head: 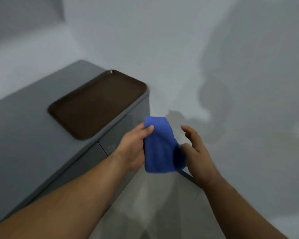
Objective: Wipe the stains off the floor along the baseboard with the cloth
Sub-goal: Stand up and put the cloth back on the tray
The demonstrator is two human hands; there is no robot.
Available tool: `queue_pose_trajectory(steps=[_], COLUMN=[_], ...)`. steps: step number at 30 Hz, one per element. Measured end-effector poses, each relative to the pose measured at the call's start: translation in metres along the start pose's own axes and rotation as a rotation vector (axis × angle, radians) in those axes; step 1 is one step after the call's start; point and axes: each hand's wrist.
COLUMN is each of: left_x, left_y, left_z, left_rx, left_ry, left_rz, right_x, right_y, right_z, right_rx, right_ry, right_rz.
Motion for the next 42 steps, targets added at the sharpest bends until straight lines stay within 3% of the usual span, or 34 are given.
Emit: queue_pose_trajectory(steps=[3,9,12,18,22,28,33,35,38,42], left_x=[-0.046,-0.114,-0.141,-0.196,-0.222,-0.228,-0.21,-0.199,-0.195,-0.201], left_y=[0.026,0.026,0.0,-0.065,-0.111,-0.156,-0.176,-0.179,-0.184,-0.187], left_z=[0.025,0.063,0.073,0.08,0.075,0.043,0.014,0.008,0.004,-0.008], left_rx=[-0.038,-0.015,-0.065,-0.113,-0.08,-0.464,-0.557,-0.607,-0.671,-0.743], left_ry=[0.06,0.176,0.271,0.356,0.295,0.223,0.167,0.146,0.119,0.029], left_rz=[0.024,0.121,0.148,0.093,-0.2,-0.558,-1.078,-1.147,-1.053,-0.474], right_x=[0.045,0.11,0.138,0.183,0.196,0.196,0.187,0.184,0.18,0.175], right_y=[-0.014,0.004,0.03,0.092,0.125,0.16,0.184,0.189,0.188,0.193], right_z=[-0.02,-0.056,-0.074,-0.103,-0.133,-0.172,-0.211,-0.221,-0.237,-0.265], right_rx=[0.194,0.535,0.491,0.296,0.247,0.427,0.401,0.427,0.499,0.625], right_ry=[0.18,0.267,0.253,0.111,0.058,-0.047,-0.217,-0.299,-0.325,-0.183], right_rz=[-0.168,-0.361,-0.458,-0.333,-0.178,0.194,0.813,0.953,0.94,0.711])
Point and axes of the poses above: each hand's wrist, its own z-axis away from the middle knuckle, its own y-axis out of the palm, x = y × z, and after that the axes turned 13 degrees about z, right-handed
